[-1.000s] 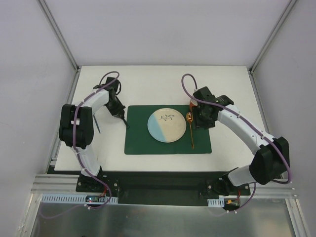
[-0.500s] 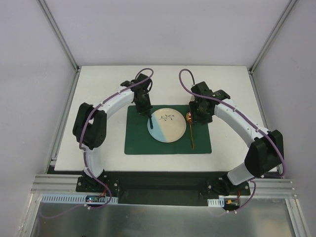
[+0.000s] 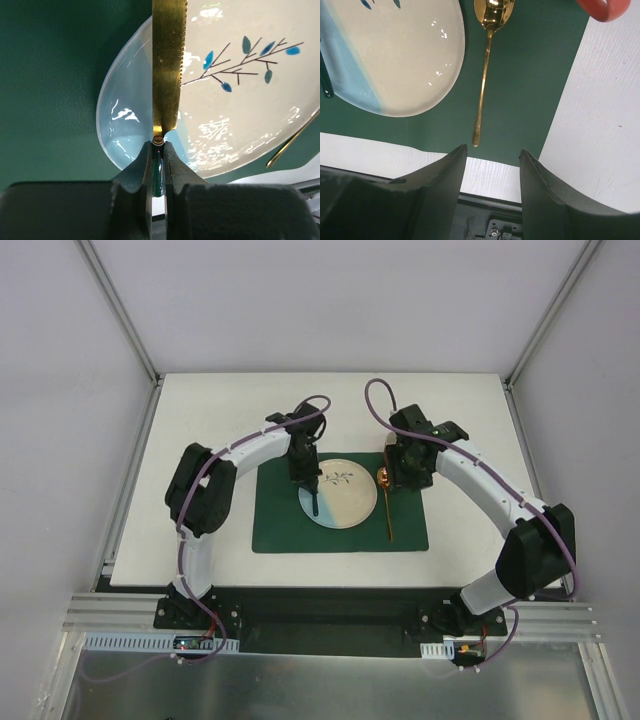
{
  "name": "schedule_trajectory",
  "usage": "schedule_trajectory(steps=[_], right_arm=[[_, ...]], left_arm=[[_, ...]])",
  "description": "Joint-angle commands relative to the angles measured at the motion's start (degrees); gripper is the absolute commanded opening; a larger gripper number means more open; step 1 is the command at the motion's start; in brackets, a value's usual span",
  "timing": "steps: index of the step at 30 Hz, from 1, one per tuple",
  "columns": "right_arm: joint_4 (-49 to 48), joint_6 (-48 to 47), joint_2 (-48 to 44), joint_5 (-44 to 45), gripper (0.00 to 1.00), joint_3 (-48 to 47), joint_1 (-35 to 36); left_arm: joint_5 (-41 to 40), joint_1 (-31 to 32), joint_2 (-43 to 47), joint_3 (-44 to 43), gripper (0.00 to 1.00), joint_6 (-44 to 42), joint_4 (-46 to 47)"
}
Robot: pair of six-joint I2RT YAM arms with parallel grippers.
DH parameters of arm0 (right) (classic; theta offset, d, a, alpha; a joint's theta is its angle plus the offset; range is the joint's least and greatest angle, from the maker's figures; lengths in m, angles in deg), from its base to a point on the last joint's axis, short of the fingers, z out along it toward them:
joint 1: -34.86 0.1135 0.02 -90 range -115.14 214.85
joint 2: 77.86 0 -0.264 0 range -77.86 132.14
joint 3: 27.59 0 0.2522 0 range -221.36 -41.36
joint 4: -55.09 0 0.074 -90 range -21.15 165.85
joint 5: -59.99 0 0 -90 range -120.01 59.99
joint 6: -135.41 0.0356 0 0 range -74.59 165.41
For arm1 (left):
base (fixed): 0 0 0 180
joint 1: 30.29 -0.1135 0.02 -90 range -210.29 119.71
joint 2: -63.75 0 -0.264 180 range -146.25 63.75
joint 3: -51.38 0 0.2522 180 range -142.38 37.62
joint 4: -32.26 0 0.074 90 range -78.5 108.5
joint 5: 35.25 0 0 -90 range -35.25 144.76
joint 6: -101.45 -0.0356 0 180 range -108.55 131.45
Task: Set the dinner table for one person
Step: Place the knife on the napkin.
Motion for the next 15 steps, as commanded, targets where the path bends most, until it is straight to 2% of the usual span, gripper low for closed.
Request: schedule_trajectory(steps=[1,11,14,15], right_arm=[[1.3,-1.5,-3.5,1.1,0.5,-0.2,-0.9],[1.2,-2.3,-4.1,0.5,0.5,0.3,-2.7],[1.1,-2.3,-3.4,-0.1,0.5,0.3,-2.7],[0.9,-2.2,-3.3,-0.4,0.5,0.4,-2.8]], left_arm=[[0.0,1.2,-1.8,0.0,0.0,-0.7,-0.8],[0.6,1.5,-3.9,-0.6,0.0,0.2,-0.3],[-0.2,1.5,-2.8,-0.9,0.18,0.2,-0.3],[-0.7,1.5,-2.4,-1.2,0.32,-0.1,-0.3]])
